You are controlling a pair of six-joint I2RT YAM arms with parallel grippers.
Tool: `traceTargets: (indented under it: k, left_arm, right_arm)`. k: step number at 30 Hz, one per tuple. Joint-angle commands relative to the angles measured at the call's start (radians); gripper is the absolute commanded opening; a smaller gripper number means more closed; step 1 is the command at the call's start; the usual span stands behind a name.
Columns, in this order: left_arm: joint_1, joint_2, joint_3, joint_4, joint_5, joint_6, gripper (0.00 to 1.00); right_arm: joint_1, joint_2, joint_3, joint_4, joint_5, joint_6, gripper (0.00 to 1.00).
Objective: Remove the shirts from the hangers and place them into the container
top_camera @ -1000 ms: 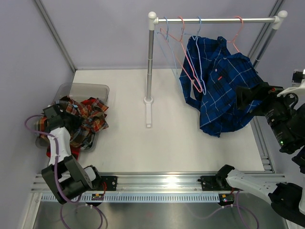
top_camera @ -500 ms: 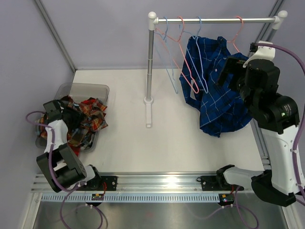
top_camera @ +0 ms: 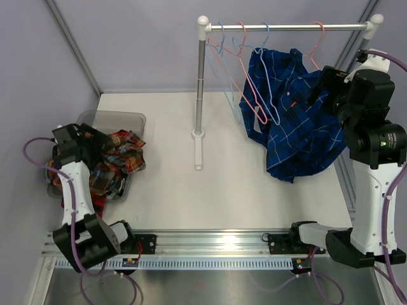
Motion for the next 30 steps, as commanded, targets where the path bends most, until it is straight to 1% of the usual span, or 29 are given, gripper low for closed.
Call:
traceTargets:
  k: [1,6,10,12,14,16,17,18,20,21,24,27,29,30]
  left_arm:
    - [-0.021,-0.114,0.123,-0.063,-0.149,0.005,0.99]
    - [-0.069,-0.187,0.205,-0.123,-0.241,-0.005,0.99]
    - [-0.084,-0.212,0.225,-0.126,-0.253,-0.012,0.99]
    - [-0.120,-0.221,0.240,-0.114,-0.250,-0.001,0.99]
    - [-0.156,-0.229,0.249,-0.091,-0.226,0.025,0.99]
    - [-0.236,-0.225,0.266,-0.047,-0.206,0.054,0.99]
    - [-0.265,-0.218,0.275,-0.034,-0.188,0.066,0.99]
    - [-0.320,-0.211,0.283,-0.024,-0.177,0.074,0.99]
    - [-0.383,-0.189,0.306,0.007,-0.157,0.097,0.99]
    - [-0.396,-0.185,0.307,0.016,-0.128,0.100,0.99]
    - [-0.436,-0.180,0.311,0.047,-0.099,0.106,0.99]
    - [-0.462,-0.189,0.303,0.076,-0.062,0.110,0.99]
    - [-0.462,-0.189,0.309,0.081,-0.060,0.120,0.99]
    - [-0.478,-0.192,0.312,0.082,-0.056,0.125,0.99]
  right_arm:
    - [-0.032,0.020,0.056,0.028,-0.059,-0.025,0.99]
    - [-0.060,0.048,0.076,0.027,-0.095,-0.028,0.99]
    - [-0.081,0.082,0.102,0.021,-0.110,-0.041,0.99]
    - [-0.090,0.097,0.122,0.022,-0.121,-0.050,1.00]
    - [-0.104,0.123,0.136,0.027,-0.131,-0.051,0.99]
    - [-0.104,0.146,0.157,0.044,-0.131,-0.060,1.00]
    - [-0.144,0.154,0.161,0.054,-0.134,-0.063,0.99]
    - [-0.156,0.177,0.170,0.062,-0.147,-0.068,1.00]
    - [-0.182,0.212,0.194,0.055,-0.170,-0.067,0.99]
    - [-0.207,0.240,0.209,0.053,-0.196,-0.067,0.99]
    - [-0.238,0.270,0.197,0.080,-0.223,-0.070,0.98]
    - [-0.244,0.296,0.159,0.140,-0.272,-0.082,0.97]
    - [-0.244,0.313,0.148,0.159,-0.274,-0.077,0.95]
    - [-0.244,0.326,0.133,0.168,-0.291,-0.080,0.94]
